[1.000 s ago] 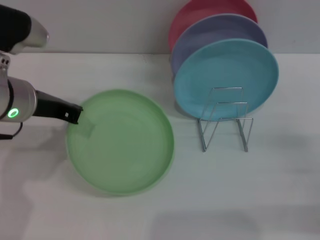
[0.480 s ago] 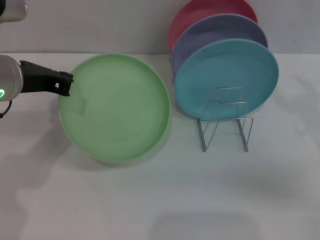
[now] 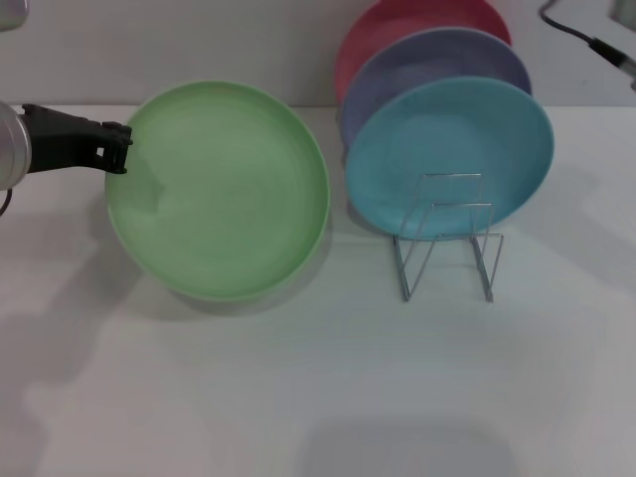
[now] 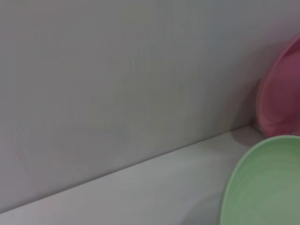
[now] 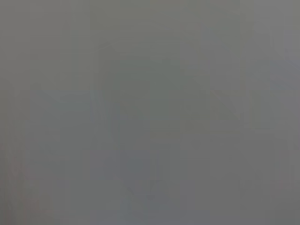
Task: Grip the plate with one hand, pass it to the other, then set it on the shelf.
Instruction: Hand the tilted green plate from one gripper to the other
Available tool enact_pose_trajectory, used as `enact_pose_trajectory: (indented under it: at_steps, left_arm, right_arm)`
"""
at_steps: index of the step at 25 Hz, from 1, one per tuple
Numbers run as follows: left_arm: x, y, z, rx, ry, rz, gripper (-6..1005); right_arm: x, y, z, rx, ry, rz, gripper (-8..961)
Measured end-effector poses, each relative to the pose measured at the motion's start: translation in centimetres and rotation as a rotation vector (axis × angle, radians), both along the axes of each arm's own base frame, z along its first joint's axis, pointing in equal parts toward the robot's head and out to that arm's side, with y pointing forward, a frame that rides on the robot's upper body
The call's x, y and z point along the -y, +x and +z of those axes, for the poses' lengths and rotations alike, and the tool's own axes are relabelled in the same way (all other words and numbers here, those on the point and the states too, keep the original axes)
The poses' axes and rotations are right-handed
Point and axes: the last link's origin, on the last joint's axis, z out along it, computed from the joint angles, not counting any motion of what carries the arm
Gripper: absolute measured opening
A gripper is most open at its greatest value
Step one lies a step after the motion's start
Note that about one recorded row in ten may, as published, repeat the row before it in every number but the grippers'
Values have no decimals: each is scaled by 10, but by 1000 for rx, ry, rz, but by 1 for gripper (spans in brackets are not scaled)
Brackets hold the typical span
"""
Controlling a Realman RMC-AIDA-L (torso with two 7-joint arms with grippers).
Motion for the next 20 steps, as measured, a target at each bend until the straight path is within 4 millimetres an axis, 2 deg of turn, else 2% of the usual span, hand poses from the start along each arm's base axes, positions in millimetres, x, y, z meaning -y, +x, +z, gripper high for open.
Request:
enact_pose_trajectory:
  at_steps: [2, 3, 4, 7, 11, 13, 20]
  left_arm:
    - [0, 1, 1, 3, 5, -5, 29]
    - [0, 1, 1, 4, 7, -7, 29]
    - [0, 2, 1, 4, 10, -9, 29]
    - [-1, 3, 2, 6, 16, -15, 29]
    - [-1, 3, 2, 9, 19, -18, 29]
    - [-2, 5, 3, 9, 20, -22, 29]
    - [-3, 5, 4, 11, 24, -23, 30]
  right_arm:
    - [-4, -22, -4, 95, -81, -40, 749]
    - [-9, -33, -12, 192, -151, -114, 749]
    - [-9, -33, -12, 192, -151, -114, 749]
    - [-22, -37, -26, 291, -243, -258, 748]
    - [-36, -43, -45, 407, -347, -337, 747]
    - [-44, -48, -59, 472, -392, -335, 747]
    - [-49, -59, -75, 530, -423, -295, 745]
